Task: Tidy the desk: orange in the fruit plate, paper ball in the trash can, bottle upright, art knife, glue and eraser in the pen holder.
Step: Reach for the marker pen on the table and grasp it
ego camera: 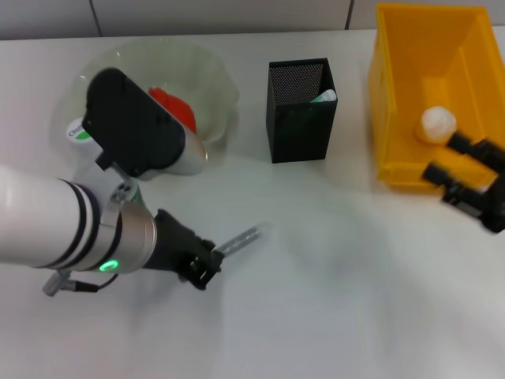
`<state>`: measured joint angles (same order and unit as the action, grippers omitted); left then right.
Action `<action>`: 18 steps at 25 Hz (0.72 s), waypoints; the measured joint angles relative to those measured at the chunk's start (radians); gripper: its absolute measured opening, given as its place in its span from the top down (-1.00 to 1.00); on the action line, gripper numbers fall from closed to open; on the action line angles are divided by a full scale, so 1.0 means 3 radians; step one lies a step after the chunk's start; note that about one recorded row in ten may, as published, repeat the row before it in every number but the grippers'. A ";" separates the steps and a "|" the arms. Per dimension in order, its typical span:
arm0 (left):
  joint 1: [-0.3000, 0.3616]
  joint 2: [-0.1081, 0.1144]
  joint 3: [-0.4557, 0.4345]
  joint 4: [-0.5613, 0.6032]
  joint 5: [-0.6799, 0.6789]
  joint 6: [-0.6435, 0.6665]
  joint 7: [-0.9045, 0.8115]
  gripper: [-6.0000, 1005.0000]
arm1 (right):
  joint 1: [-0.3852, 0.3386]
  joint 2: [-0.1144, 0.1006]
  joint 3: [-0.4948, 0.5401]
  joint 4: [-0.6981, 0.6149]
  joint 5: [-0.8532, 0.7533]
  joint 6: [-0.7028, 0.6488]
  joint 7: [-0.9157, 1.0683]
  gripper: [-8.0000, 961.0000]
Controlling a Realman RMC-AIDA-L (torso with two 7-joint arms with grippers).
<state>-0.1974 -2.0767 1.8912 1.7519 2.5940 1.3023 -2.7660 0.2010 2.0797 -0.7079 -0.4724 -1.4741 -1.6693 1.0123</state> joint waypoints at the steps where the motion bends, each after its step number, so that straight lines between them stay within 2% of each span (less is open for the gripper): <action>1: 0.0000 0.0000 0.0000 0.0000 0.0000 0.0000 0.0000 0.71 | 0.0000 0.0000 0.0000 0.0000 0.0000 0.0000 0.0000 -0.51; 5: -0.0007 0.0003 -0.0039 0.0002 -0.0032 0.0003 0.0036 0.75 | 0.0019 -0.0006 0.0275 0.0083 -0.0004 -0.0165 0.0016 -0.51; 13: -0.0015 -0.0001 -0.0022 -0.0025 -0.0029 0.0006 0.0045 0.86 | 0.0061 -0.0014 0.0234 0.0083 -0.0025 -0.0168 0.0094 -0.51; 18: -0.0031 -0.0005 0.0049 -0.0044 0.0152 0.0041 0.0039 0.95 | 0.0080 -0.0014 0.0232 0.0085 -0.0032 -0.0167 0.0108 -0.51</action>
<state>-0.2066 -2.0782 1.9058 1.7387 2.6396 1.3148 -2.7544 0.2250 2.0754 -0.6382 -0.4469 -1.4837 -1.7194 1.0448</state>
